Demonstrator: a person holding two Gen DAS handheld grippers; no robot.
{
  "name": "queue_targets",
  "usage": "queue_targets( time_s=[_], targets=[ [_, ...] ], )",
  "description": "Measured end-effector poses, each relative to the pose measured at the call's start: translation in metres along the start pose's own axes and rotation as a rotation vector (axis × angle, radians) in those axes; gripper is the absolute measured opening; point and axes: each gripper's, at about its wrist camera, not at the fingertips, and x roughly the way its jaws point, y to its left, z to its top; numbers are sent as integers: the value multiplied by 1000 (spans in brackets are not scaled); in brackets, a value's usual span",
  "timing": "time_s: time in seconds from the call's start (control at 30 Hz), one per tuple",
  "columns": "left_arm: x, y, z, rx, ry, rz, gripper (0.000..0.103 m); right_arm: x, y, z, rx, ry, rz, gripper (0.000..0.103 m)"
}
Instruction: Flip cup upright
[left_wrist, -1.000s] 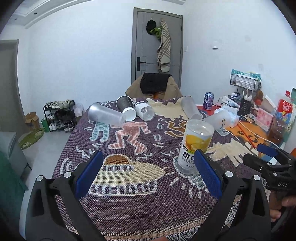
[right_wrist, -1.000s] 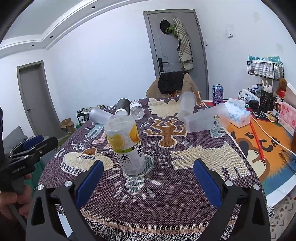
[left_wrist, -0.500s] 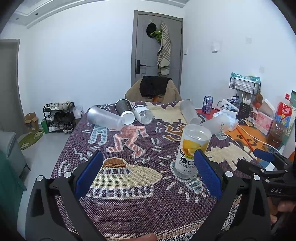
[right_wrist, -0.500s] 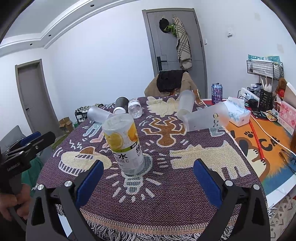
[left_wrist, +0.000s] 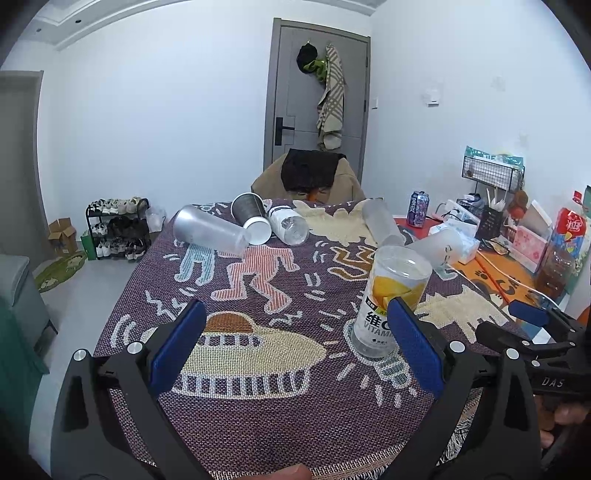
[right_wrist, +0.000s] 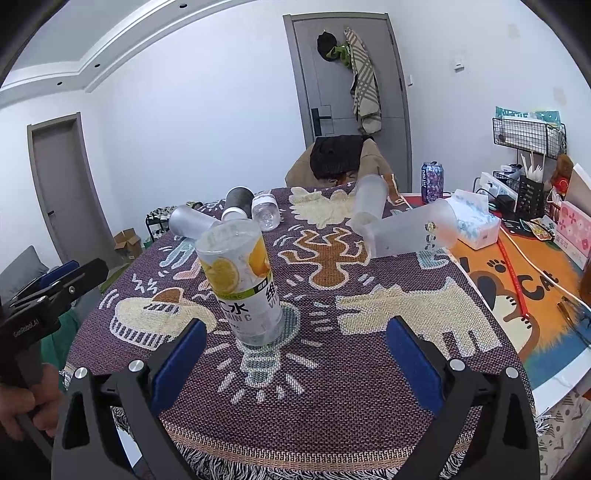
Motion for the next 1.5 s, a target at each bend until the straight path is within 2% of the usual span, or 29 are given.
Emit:
queue_targets(
  time_s=[1.5],
  targets=[
    [-4, -4, -5, -3, 9, -21, 97, -4, 1, -2, 10, 4, -2, 95]
  ],
)
